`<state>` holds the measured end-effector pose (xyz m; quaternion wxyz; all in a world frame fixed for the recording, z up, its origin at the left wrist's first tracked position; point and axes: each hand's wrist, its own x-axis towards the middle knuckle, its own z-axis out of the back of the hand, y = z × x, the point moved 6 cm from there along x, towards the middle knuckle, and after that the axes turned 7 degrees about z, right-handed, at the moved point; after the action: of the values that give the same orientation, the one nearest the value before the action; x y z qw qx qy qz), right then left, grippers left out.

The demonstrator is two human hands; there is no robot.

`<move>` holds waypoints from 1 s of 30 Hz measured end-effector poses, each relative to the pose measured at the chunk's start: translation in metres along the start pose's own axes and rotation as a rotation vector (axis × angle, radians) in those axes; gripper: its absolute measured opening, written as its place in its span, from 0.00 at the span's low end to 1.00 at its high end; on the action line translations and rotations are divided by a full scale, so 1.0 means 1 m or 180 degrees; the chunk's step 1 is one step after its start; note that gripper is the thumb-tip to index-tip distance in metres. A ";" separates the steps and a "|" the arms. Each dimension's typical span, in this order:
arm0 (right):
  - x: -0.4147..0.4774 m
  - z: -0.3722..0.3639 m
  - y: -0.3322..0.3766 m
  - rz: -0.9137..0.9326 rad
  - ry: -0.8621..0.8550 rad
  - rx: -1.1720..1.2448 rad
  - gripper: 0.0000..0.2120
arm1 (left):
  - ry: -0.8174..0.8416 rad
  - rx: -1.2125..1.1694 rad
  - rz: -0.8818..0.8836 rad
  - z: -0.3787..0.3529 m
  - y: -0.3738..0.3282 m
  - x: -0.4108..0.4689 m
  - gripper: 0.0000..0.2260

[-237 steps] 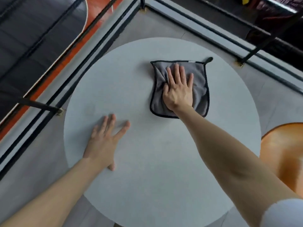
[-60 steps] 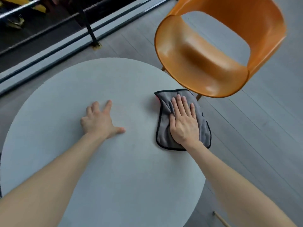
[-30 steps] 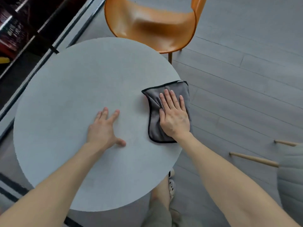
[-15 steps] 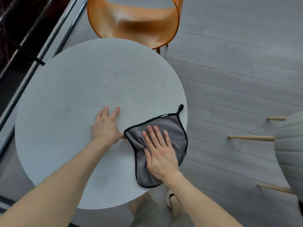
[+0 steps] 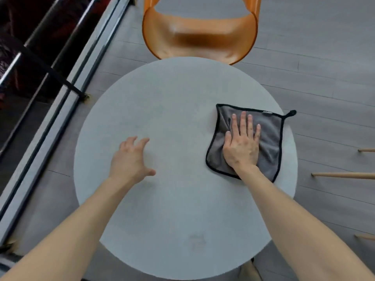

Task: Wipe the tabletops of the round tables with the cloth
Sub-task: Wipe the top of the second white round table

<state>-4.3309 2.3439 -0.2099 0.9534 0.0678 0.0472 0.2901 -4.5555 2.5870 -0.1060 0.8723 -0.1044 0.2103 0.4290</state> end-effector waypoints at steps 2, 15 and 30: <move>0.012 -0.001 0.031 0.0043 -0.0003 -0.0006 0.32 | 0.0090 0.0256 0.0244 -0.002 0.045 0.016 0.58; -0.046 -0.033 0.263 0.2599 0.0280 0.0165 0.30 | -0.0296 0.0223 -0.0029 -0.023 0.087 0.016 0.50; 0.115 -0.006 0.130 0.0433 0.0033 -0.0006 0.31 | -0.0134 0.0162 0.0053 -0.023 0.086 0.021 0.62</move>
<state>-4.3071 2.5157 -0.2013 0.9314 0.0684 0.0471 0.3545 -4.6185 2.6460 -0.1359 0.8753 -0.0714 0.2036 0.4328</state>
